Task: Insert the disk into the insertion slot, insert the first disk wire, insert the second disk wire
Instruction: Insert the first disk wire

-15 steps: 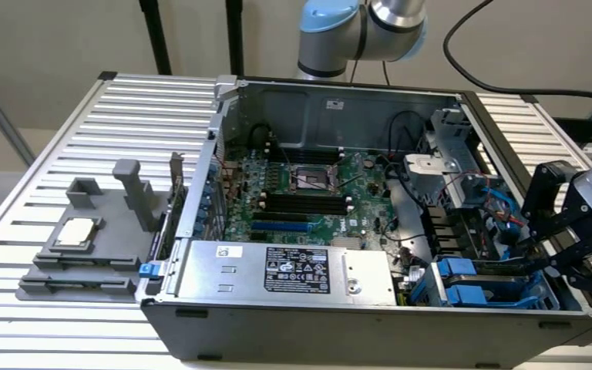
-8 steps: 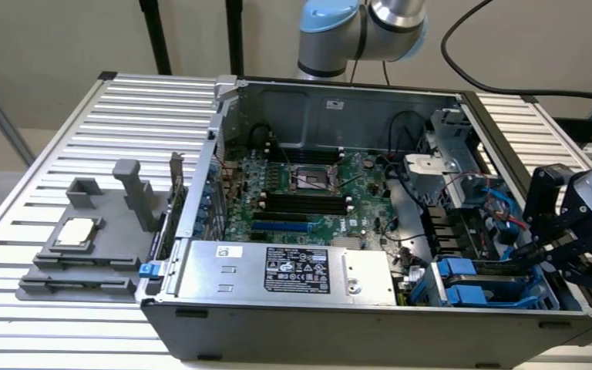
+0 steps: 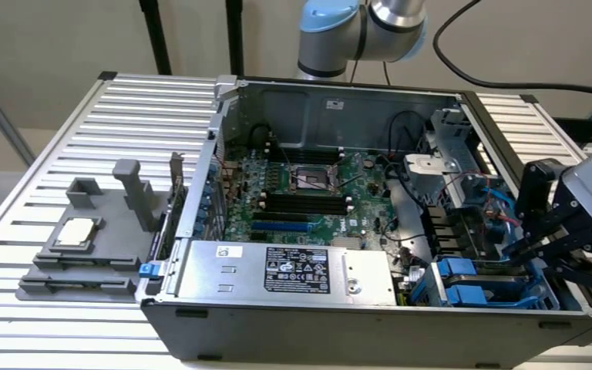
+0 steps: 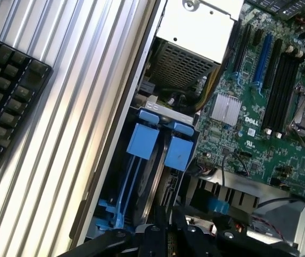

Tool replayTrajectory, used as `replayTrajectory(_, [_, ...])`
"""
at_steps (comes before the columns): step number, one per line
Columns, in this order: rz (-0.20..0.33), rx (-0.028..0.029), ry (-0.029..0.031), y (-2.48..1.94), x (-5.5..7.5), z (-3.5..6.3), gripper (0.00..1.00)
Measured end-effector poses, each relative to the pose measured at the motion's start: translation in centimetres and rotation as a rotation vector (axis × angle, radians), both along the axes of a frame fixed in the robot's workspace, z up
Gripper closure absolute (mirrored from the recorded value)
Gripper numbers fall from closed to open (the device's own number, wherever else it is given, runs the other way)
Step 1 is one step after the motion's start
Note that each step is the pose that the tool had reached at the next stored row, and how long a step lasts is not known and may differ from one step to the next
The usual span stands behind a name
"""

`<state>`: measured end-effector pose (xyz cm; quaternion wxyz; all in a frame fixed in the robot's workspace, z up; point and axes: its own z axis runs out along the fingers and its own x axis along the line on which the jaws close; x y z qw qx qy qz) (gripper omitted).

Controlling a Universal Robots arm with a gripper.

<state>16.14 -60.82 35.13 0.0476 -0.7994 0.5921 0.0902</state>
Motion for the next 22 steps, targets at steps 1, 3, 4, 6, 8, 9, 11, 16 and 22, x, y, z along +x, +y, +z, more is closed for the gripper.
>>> replayTrajectory(1, [0.000,-0.0010,0.0000,0.04,-0.2,0.00,0.84])
replayTrajectory(3, [-0.001,-0.0020,-0.0001,0.04,-0.6,-0.01,0.84])
replayTrajectory(4, [-0.003,-0.0029,0.0000,0.04,-0.8,-0.02,0.84])
replayTrajectory(6, [-0.011,-0.0050,0.0003,0.04,-1.0,-0.13,0.84])
replayTrajectory(8, [-0.033,-0.0061,0.0004,0.05,-1.0,-0.26,0.84])
replayTrajectory(9, [-0.046,-0.0062,0.0004,0.05,-1.0,-0.31,0.84])
replayTrajectory(11, [-0.077,-0.0064,0.0005,0.05,-1.0,-0.42,0.84])
replayTrajectory(16, [-0.154,-0.0062,0.0007,0.05,-1.0,-0.73,0.84])
replayTrajectory(22, [-0.199,-0.0183,0.0009,0.05,-1.1,-1.03,0.84])
